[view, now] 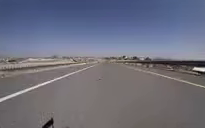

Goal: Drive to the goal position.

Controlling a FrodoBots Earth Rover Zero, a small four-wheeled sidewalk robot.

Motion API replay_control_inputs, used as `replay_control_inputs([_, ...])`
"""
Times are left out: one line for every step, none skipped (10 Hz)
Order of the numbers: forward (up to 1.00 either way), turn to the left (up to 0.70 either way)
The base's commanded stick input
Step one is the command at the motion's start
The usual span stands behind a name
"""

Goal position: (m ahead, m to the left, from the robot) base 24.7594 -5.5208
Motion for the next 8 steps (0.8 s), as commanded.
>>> replay_control_inputs([1.0,0.0])
replay_control_inputs([1.0,0.0])
replay_control_inputs([1.0,0.0])
replay_control_inputs([1.0,0.0])
replay_control_inputs([1.0,0.0])
replay_control_inputs([1.0,0.0])
replay_control_inputs([1.0,0.0])
replay_control_inputs([1.0,0.0])
